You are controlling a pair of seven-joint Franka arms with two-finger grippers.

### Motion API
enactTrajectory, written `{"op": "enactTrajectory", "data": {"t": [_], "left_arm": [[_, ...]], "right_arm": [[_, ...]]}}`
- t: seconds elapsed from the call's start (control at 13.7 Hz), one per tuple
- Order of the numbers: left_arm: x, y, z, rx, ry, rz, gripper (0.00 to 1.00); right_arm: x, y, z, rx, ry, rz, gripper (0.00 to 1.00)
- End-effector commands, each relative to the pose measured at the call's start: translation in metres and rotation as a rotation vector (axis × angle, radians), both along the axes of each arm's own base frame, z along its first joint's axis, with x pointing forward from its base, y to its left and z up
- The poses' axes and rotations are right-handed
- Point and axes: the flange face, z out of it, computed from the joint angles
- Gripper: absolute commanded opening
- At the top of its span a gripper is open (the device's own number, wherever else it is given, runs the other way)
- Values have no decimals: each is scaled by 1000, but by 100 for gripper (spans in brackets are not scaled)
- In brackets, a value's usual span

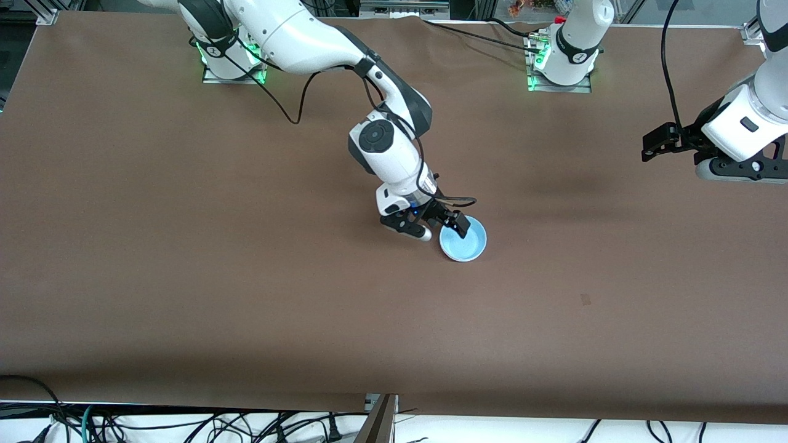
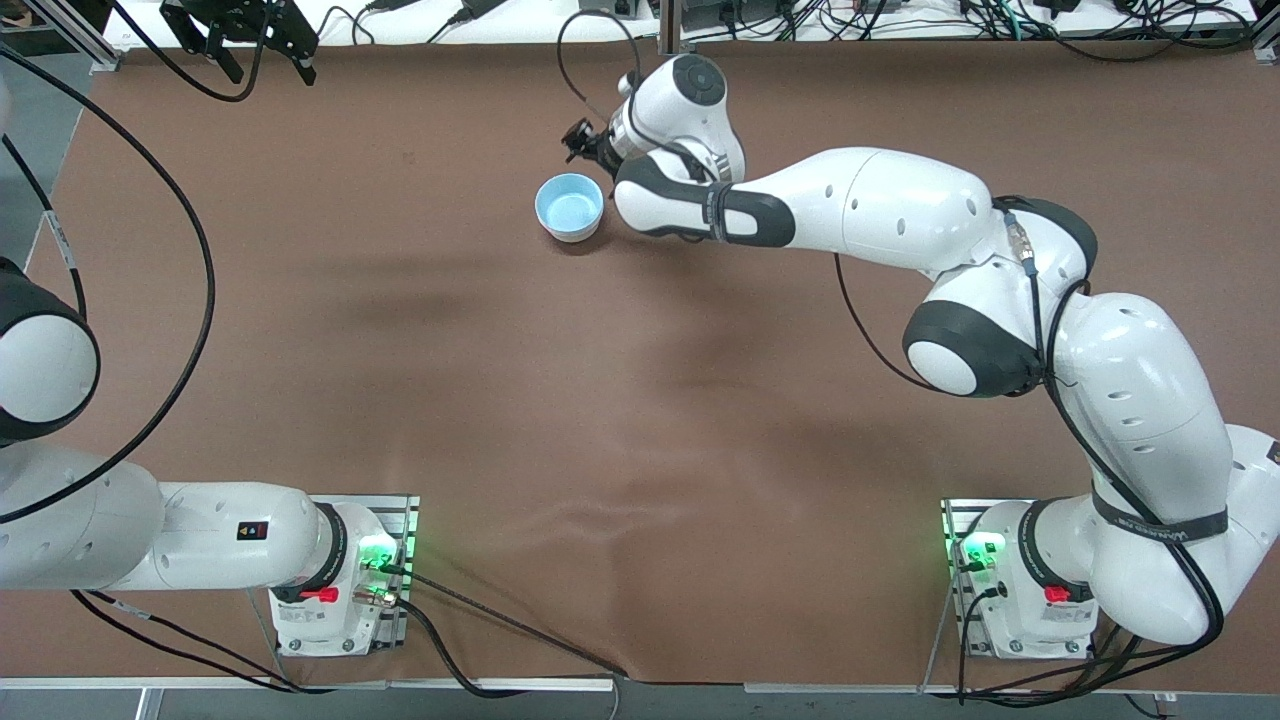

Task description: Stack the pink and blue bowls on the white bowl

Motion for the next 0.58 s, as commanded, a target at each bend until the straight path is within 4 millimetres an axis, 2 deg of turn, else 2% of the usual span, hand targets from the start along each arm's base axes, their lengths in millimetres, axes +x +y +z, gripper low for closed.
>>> {"op": "enactTrajectory", "data": {"t": [0.0, 0.07, 0.15, 0.36, 0.51], "left_arm": [[0, 1, 4, 17, 4, 6, 100], [0, 1, 4, 17, 4, 6, 100], [0, 1, 4, 17, 4, 6, 100], [0, 1, 4, 17, 4, 6, 100], [0, 1, 4, 17, 4, 6, 100]], "right_arm": [[24, -50, 66, -128, 44, -45, 99], [29, -70, 103, -170, 56, -38, 99], [33, -89, 129, -192, 62, -27, 99], [44, -169, 196, -271, 82, 31, 99], [37, -221, 229, -352, 149, 127, 99]]}}
